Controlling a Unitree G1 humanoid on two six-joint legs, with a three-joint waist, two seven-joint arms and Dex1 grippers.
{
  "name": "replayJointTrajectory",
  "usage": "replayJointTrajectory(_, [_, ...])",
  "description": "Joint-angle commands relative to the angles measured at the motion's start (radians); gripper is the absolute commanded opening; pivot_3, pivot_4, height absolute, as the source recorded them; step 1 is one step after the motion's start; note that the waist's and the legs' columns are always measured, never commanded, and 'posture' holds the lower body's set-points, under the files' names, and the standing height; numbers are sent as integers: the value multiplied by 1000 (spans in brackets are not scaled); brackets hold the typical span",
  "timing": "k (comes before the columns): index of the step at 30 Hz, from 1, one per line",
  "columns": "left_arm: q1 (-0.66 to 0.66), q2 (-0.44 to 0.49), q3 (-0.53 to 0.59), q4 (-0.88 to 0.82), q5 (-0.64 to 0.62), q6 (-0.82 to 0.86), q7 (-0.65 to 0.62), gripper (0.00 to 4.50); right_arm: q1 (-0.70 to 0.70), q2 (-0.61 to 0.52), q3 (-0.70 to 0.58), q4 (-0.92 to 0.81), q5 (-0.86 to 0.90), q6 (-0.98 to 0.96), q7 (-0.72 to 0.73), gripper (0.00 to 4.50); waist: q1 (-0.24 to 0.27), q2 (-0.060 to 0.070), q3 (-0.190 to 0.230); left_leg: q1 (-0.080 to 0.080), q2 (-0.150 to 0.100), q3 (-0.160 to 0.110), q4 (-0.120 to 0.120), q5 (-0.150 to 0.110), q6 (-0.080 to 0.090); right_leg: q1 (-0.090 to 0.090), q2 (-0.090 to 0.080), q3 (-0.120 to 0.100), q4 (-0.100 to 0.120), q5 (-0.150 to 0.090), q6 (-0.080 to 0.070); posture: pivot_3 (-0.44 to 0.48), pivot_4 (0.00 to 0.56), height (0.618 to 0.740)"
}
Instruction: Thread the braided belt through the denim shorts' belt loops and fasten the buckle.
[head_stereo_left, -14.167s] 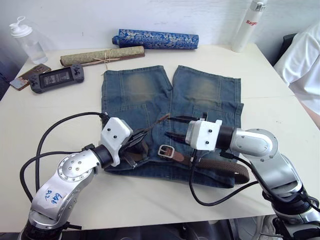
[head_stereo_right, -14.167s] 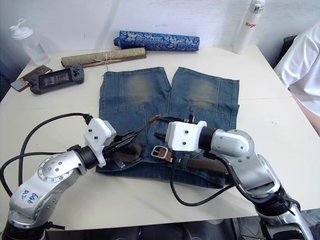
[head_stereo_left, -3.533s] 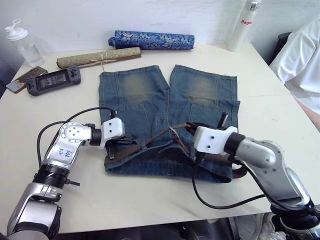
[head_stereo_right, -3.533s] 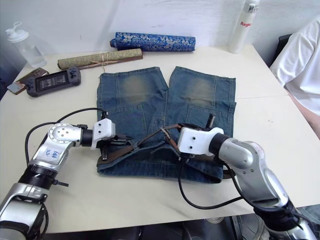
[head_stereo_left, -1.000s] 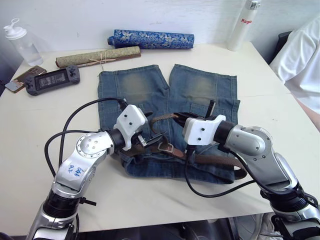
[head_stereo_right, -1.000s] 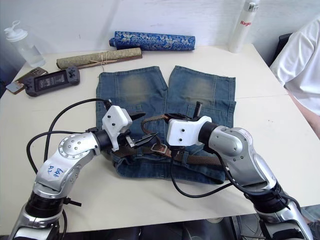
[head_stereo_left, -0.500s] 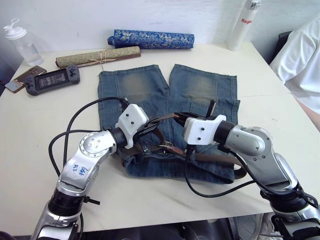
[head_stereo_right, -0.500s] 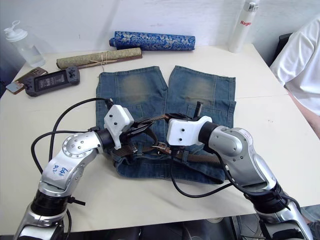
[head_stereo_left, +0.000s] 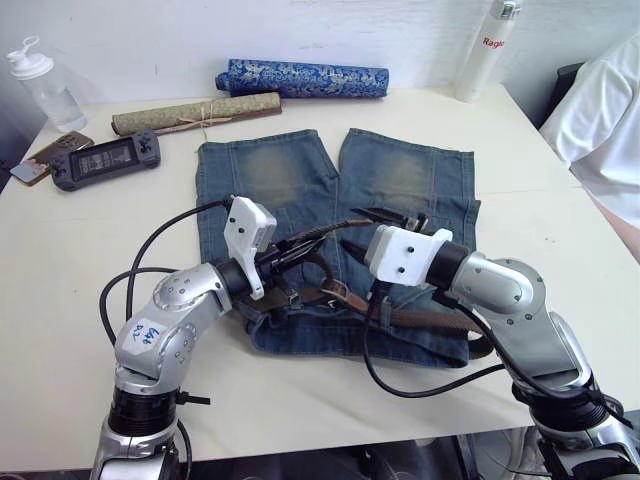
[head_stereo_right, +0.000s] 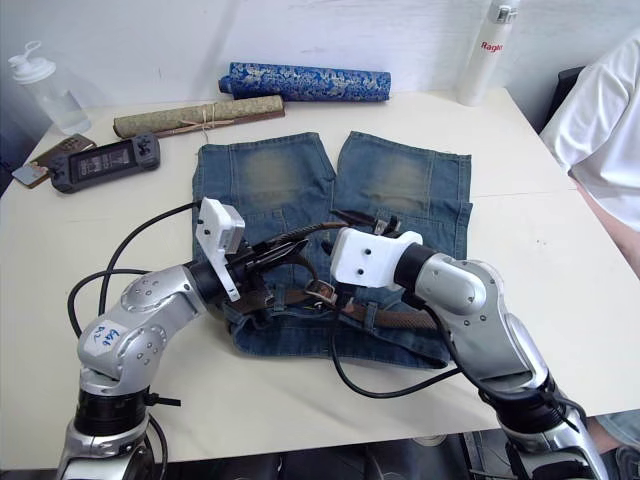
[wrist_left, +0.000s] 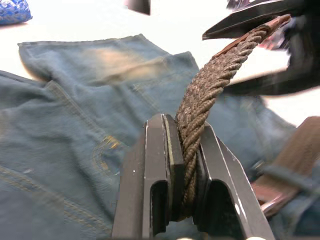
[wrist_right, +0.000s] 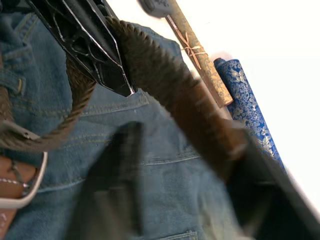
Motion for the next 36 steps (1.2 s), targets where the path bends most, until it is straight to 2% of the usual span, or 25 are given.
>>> replayJointTrajectory(1, [7, 0, 36, -53, -65, 20, 7, 0, -1, 4, -22, -45, 1, 8, -19, 4245, 0, 0, 0, 0, 0, 0, 0, 0, 0, 0, 0, 0, 0, 0, 0, 0, 150, 645])
replayJointTrajectory(2, [8, 0, 45, -50, -80, 31, 9, 0, 0, 4, -24, -44, 2, 12, -20, 4435, 0, 0, 0, 0, 0, 0, 0, 0, 0, 0, 0, 0, 0, 0, 0, 0, 150, 645])
replayJointTrajectory(8, [17, -29, 123, -40, -215, 93, 45, 0, 42, -13, -68, -55, 23, 44, -24, 4435, 0, 0, 0, 0, 0, 0, 0, 0, 0, 0, 0, 0, 0, 0, 0, 0, 150, 645])
replayJointTrajectory(16, [8, -67, 184, -22, -324, 136, 136, 0, 124, -1, -71, -95, 30, 112, -39, 4435, 1, 0, 0, 0, 0, 0, 0, 0, 0, 0, 0, 0, 0, 0, 0, 0, 150, 645])
replayJointTrajectory(26, [36, -26, 164, -43, -329, 120, 141, 0, 140, 19, -40, -167, 119, 192, -7, 4435, 2, 0, 0, 0, 0, 0, 0, 0, 0, 1, 0, 0, -1, 0, 0, 0, 150, 645])
replayJointTrajectory(33, [42, -16, 150, -47, -318, 114, 147, 0, 163, 63, -16, -149, 143, 238, -51, 4435, 2, 0, 0, 0, 0, 0, 0, 0, 0, 1, 0, 0, -1, 0, 0, 0, 150, 645])
replayJointTrajectory(36, [53, -7, 145, -53, -314, 111, 147, 0, 176, 109, -44, -159, 178, 275, -85, 3562, 2, 0, 0, 0, 0, 0, 0, 0, 0, 1, 0, 0, -1, 0, 0, 0, 150, 645])
